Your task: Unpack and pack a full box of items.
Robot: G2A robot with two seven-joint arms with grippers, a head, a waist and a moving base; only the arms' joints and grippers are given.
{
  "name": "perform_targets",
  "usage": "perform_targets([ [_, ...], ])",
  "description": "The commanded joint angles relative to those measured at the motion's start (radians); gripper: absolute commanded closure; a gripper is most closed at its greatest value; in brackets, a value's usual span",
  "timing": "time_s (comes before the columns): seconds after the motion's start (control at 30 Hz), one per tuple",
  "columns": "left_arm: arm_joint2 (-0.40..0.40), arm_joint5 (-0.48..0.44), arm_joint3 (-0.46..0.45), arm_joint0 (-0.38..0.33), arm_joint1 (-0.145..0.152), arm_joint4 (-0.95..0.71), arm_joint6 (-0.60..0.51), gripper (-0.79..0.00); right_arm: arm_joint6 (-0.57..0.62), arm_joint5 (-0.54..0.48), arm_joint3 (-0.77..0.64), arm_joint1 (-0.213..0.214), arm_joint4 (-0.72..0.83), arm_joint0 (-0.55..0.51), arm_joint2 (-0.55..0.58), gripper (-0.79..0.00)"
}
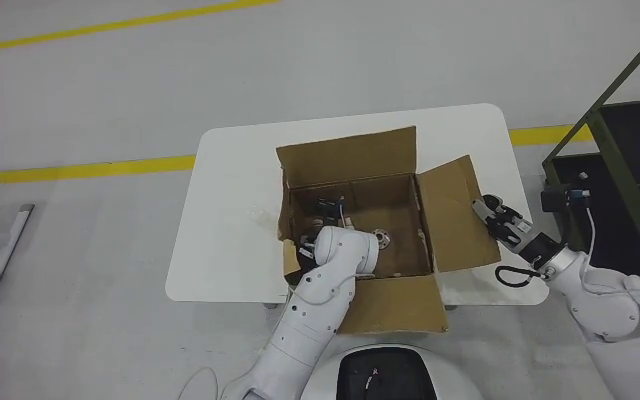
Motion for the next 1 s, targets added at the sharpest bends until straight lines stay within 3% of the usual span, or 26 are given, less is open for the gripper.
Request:
perform_targets([
  [0.0,-0.004,0.0,0.009,-0.002,-0.003,0.003,0.004,-0.77,-0.001,-0.001,0.001,0.0,0.0,0.0,-0.001,0.0],
  [0.2,-0.012,0.0,0.039,-0.01,-0.011,0.012,0.014,-0.702,-0.001,0.001,0.002,0.0,-0.002,0.0,-0.002,0.0],
  [0.3,-0.013,0.0,0.051,-0.013,-0.015,0.021,0.014,-0.619,-0.003,0.002,0.002,0.0,-0.002,-0.003,-0.001,0.0],
  [0.47,-0.022,0.004,0.073,-0.014,-0.022,0.025,0.022,-0.671,-0.006,0.004,-0.002,-0.001,-0.003,-0.005,-0.001,0.0],
  [0.7,-0.039,0.006,0.104,-0.019,-0.03,0.023,0.032,-0.625,-0.008,0.002,-0.003,-0.001,-0.003,-0.007,0.001,0.0],
  [0.8,-0.044,0.007,0.111,-0.021,-0.033,0.024,0.037,-0.502,-0.005,0.001,-0.002,-0.001,-0.004,-0.007,0.001,0.0],
  [0.83,-0.046,0.006,0.114,-0.021,-0.034,0.025,0.04,-0.388,-0.003,0.002,-0.002,-0.001,-0.003,-0.007,0.001,0.0],
  [0.87,-0.048,0.005,0.118,-0.022,-0.035,0.025,0.041,-0.348,-0.003,0.002,-0.003,-0.001,-0.003,-0.007,0.001,0.0],
  [0.97,-0.056,0.004,0.121,-0.021,-0.038,0.015,0.051,-0.126,-0.004,0.001,-0.003,-0.001,-0.004,-0.006,0.001,0.0],
])
